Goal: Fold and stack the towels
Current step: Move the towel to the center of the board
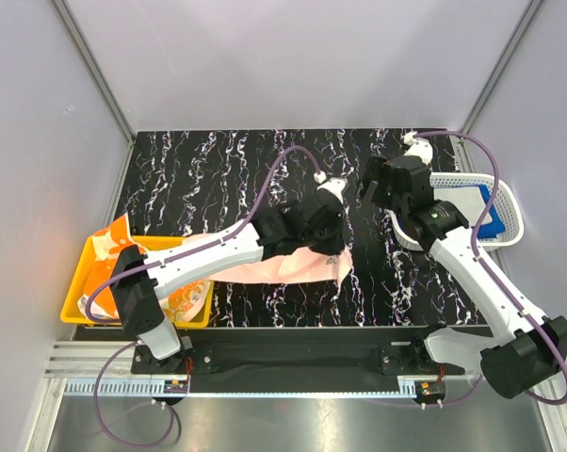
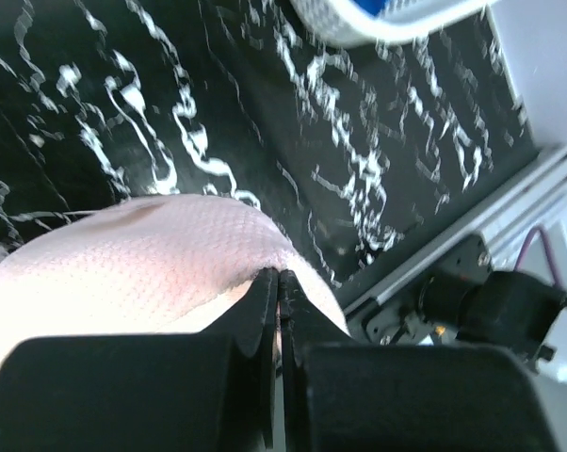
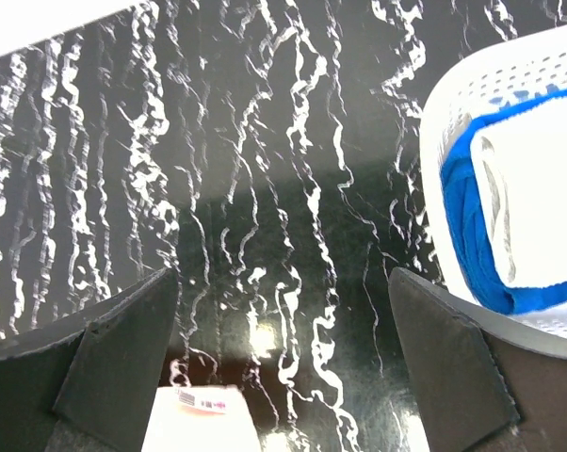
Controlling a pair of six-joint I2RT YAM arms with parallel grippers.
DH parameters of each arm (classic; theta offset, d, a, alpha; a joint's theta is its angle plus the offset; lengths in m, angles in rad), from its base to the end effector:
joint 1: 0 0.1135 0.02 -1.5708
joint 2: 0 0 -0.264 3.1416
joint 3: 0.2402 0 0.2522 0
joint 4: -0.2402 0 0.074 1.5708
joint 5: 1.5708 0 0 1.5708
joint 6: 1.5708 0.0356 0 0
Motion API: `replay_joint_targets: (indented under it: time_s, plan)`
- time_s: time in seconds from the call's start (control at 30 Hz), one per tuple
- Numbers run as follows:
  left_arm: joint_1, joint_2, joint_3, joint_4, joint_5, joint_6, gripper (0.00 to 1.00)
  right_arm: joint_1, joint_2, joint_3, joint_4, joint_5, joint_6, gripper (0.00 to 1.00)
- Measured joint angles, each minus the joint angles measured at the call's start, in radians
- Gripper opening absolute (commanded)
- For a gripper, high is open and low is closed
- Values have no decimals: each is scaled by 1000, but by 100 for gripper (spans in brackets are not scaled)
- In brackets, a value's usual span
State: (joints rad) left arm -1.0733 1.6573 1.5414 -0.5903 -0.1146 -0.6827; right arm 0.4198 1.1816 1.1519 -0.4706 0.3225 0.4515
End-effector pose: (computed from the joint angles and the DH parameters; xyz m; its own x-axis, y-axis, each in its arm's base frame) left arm 0.1831 -0.3287 0.3368 -0.7649 0.0951 -0.6371 0.4498 0.7869 -0.4224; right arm 0.2430 0.0961 0.3588 -0.4520 0.2514 -0.8558 0.0718 0.9666 0.2460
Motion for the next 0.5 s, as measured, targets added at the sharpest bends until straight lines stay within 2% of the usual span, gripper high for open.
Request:
replay_joint_targets:
  time_s: [0.23, 0.5]
  plan:
    - [-28, -1, -200, 135, 192, -6, 0, -2, 33, -58, 4, -37, 18, 100]
    - [-185, 69, -153, 194, 345, 35, 0, -3, 108, -91, 24, -85, 35, 100]
